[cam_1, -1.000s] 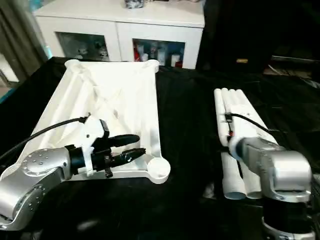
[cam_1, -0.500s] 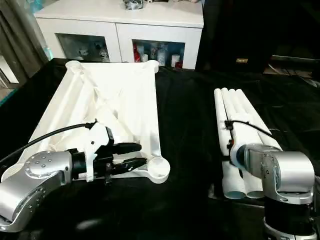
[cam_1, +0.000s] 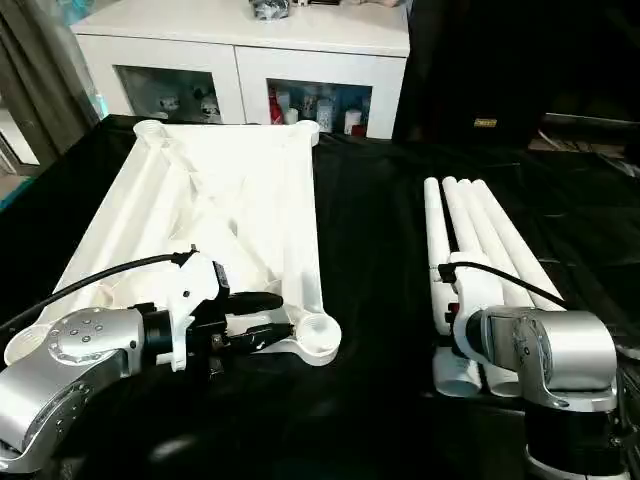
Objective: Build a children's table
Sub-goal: Pick table leg
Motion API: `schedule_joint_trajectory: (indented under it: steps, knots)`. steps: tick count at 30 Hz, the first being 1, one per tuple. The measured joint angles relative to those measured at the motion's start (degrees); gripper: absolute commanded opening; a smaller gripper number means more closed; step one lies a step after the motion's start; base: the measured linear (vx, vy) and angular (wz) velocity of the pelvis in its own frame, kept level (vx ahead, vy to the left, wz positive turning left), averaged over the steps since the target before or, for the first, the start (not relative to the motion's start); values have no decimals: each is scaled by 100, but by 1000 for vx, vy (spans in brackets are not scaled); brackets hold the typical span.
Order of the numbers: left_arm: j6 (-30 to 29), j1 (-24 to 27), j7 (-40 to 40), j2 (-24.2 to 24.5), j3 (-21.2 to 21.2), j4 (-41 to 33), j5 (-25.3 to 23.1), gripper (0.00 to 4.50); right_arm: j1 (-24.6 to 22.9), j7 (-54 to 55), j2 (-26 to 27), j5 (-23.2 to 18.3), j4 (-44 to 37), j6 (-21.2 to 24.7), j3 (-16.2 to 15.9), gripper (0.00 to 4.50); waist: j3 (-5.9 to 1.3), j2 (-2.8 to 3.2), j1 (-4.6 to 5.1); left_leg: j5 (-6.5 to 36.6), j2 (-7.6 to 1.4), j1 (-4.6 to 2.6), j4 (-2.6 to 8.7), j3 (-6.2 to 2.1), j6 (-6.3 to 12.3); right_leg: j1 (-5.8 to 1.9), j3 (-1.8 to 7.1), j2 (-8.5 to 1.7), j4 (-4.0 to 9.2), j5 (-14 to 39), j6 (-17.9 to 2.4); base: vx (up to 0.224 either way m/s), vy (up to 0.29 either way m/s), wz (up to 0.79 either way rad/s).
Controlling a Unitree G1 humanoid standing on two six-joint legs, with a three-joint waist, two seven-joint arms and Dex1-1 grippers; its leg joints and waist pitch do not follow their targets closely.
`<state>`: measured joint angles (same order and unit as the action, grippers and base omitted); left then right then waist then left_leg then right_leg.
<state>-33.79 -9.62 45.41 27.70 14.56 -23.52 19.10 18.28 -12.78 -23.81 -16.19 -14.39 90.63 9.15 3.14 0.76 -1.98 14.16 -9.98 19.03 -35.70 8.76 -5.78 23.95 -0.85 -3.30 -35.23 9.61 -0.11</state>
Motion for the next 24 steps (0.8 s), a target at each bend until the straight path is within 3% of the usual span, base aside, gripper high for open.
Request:
schedule_joint_trajectory:
  steps: [12, 13, 17, 24]
  knots:
    - [88, -20, 5, 63, 205, 61, -182, 219, 39, -28, -12, 32, 346, -110, -84, 335, -11, -63, 5, -8, 0, 1, 0, -3, -5, -1, -1, 0, -1, 4, 8, 0, 0, 0]
    - [87, -25, 6, 57, 200, 92, -178, 245, 47, -27, -11, 37, 367, -121, -92, 318, -11, -64, 4, -9, 0, 1, 0, -2, -7, -2, -1, 0, -1, 4, 9, 0, 0, 0]
    - [-26, -74, 13, -63, 102, 192, 16, 257, 82, -20, 7, 74, 435, -143, -100, 291, -13, -68, 6, -14, 0, 0, 0, -3, -10, -1, -2, 1, -3, 3, 9, 0, 0, 0]
    - [114, -203, 275, -18, 90, 349, 94, 315, 151, -3, 114, 98, 608, -332, -65, 231, -15, -67, 6, -23, -1, -1, 0, -6, -6, -2, -3, 2, -5, 3, 11, 0, 0, 0]
